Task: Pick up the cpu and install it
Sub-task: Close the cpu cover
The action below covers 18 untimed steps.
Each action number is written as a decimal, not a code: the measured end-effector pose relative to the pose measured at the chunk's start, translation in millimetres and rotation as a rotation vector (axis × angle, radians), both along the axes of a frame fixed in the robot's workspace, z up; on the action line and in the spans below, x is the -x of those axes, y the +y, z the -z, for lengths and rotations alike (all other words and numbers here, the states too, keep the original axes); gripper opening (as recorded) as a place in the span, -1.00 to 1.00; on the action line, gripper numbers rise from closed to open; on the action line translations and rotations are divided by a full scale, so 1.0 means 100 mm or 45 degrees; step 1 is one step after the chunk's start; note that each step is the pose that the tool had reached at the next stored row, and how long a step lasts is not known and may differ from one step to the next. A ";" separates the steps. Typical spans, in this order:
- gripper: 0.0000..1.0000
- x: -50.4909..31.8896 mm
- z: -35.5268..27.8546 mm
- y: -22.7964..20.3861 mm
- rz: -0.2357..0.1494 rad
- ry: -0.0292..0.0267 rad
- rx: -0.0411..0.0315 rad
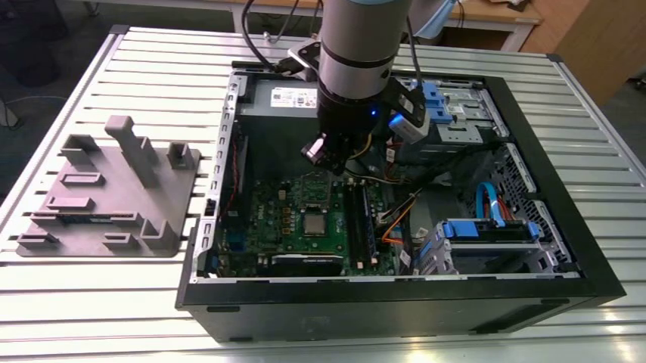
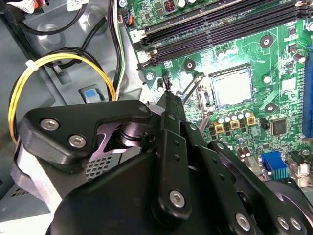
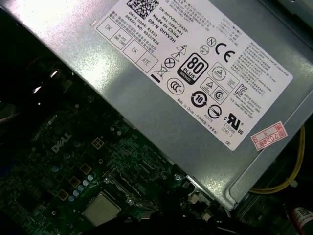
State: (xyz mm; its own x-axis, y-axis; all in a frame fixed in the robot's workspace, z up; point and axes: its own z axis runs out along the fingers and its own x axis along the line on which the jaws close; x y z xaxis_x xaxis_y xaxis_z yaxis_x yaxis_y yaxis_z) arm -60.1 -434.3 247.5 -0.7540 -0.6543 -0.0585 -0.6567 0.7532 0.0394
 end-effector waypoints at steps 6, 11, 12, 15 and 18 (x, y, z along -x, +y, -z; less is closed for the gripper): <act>-0.80 0.007 -0.006 -0.008 -0.001 -0.0032 -0.0007; -0.80 0.014 -0.013 -0.013 -0.001 -0.0062 -0.0013; -0.80 0.015 -0.015 -0.014 -0.001 -0.0069 -0.0016; -0.80 0.020 -0.018 -0.017 -0.002 -0.0089 -0.0022; -0.80 0.025 -0.022 -0.021 -0.002 -0.0113 -0.0033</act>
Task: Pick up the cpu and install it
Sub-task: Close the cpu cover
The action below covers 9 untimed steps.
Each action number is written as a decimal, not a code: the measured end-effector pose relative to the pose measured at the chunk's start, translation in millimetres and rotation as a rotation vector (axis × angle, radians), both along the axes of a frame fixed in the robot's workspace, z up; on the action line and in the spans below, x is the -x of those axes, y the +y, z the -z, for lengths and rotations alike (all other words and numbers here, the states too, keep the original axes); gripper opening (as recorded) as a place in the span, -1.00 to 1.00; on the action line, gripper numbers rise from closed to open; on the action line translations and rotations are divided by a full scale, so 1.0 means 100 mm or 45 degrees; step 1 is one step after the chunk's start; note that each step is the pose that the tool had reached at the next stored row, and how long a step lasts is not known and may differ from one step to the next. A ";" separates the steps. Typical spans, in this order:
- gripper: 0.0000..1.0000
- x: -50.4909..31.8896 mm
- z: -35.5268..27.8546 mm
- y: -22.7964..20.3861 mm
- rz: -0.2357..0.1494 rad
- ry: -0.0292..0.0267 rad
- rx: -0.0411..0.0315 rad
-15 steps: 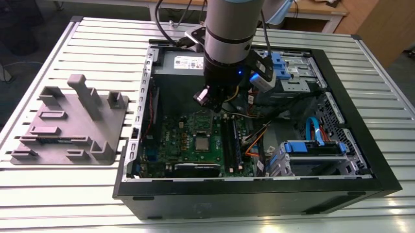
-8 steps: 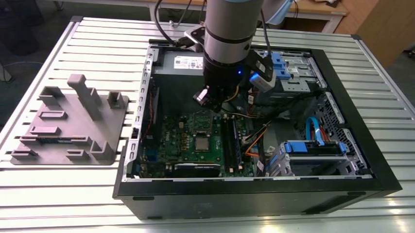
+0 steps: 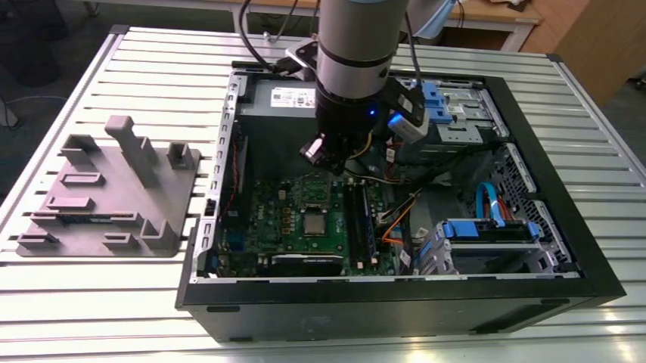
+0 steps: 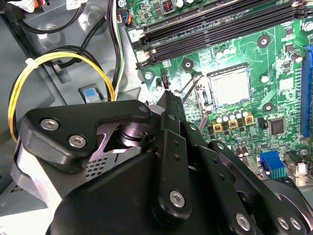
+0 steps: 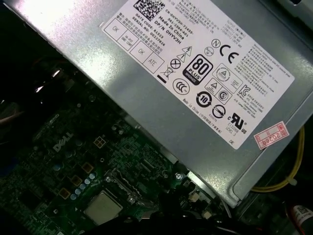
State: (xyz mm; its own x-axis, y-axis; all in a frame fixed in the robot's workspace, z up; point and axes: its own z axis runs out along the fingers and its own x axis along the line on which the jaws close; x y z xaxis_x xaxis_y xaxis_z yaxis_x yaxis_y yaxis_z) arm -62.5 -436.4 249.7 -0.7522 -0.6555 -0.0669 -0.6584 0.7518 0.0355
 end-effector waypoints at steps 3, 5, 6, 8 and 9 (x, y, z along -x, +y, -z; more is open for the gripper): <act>-0.80 0.006 -0.004 -0.006 -0.001 -0.0032 -0.0017; -0.80 0.010 -0.004 -0.012 -0.001 -0.0047 -0.0021; -0.80 0.013 -0.004 -0.018 -0.001 -0.0053 -0.0019; -0.80 0.017 -0.004 -0.034 -0.002 -0.0061 -0.0019; -0.80 0.018 -0.004 -0.043 -0.002 -0.0063 -0.0019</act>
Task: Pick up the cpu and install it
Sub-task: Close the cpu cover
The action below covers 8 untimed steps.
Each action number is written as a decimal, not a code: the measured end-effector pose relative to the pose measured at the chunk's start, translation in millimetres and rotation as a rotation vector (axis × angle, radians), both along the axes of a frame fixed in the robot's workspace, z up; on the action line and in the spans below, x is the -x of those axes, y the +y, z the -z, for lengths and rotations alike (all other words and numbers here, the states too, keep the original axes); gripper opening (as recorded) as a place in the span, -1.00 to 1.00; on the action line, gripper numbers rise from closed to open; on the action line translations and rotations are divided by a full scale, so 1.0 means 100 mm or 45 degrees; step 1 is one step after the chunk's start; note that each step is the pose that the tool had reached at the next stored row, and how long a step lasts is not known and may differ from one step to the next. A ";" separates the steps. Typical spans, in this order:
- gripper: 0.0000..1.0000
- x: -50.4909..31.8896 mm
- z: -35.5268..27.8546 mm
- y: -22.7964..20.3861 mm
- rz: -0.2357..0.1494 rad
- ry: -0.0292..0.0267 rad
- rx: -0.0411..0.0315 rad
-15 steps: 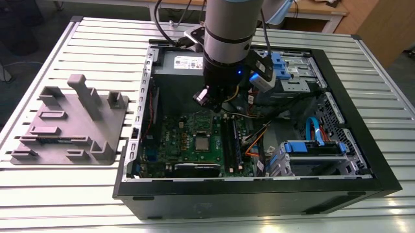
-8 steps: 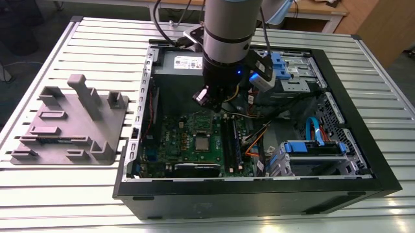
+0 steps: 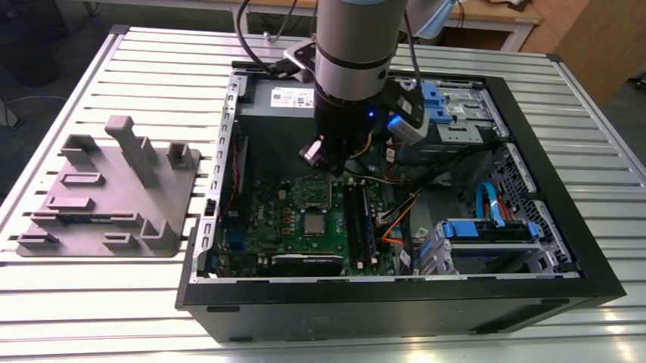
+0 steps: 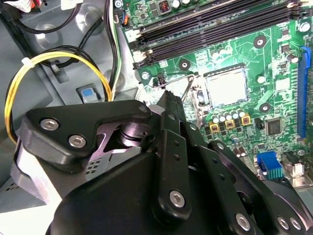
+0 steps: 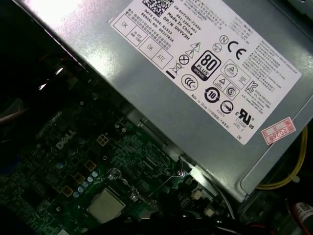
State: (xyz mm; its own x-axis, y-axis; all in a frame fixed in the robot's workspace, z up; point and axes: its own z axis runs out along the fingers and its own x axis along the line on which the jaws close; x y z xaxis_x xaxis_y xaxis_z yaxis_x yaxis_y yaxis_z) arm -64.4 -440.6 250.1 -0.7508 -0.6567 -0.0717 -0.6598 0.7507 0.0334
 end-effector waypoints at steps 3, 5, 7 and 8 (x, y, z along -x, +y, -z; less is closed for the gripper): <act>-0.80 0.004 -0.001 -0.029 -0.001 -0.0004 0.0002; -0.80 0.006 0.000 -0.052 -0.001 -0.0006 0.0000; -0.80 0.007 0.000 -0.078 -0.002 -0.0006 0.0000; -0.80 0.007 0.000 -0.091 -0.002 -0.0006 0.0000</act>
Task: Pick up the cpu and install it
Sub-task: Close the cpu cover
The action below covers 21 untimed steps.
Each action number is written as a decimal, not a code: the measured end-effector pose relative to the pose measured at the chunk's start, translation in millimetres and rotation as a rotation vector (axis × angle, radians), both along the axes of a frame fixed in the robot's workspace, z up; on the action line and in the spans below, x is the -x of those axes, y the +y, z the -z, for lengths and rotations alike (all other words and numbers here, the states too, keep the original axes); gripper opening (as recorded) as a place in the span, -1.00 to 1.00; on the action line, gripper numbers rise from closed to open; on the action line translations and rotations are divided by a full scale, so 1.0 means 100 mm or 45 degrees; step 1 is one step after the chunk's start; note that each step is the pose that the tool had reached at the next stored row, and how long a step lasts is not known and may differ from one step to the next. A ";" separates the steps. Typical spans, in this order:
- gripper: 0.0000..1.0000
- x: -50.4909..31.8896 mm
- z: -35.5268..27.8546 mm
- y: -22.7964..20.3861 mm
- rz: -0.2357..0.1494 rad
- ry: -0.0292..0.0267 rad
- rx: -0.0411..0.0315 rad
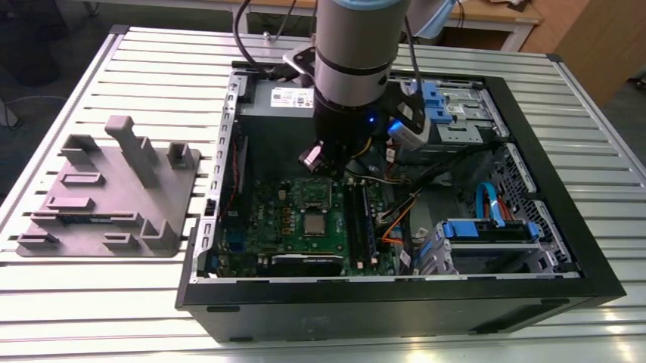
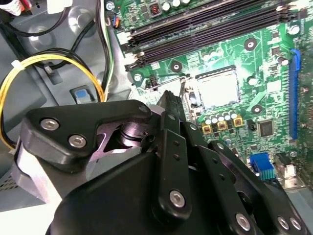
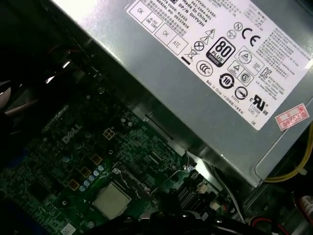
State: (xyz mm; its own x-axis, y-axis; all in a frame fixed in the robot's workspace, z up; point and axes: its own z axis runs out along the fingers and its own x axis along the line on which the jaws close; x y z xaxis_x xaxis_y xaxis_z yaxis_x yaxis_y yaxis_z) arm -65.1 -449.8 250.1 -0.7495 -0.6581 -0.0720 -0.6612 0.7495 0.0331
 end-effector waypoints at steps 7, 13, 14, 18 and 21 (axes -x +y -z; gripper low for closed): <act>-0.80 0.007 0.000 -0.110 -0.002 0.0000 0.0000; -0.80 0.012 0.000 -0.199 -0.004 0.0000 0.0002; -0.80 0.013 -0.001 -0.213 -0.004 0.0000 0.0004; -0.80 0.015 0.000 -0.237 -0.005 0.0000 0.0012; -0.80 0.015 0.000 -0.238 -0.005 0.0000 0.0014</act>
State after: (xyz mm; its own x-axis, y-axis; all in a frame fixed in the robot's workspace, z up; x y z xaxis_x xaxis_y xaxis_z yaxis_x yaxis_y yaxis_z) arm -66.6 -473.5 250.2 -0.7468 -0.6612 -0.0713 -0.6643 0.7468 0.0323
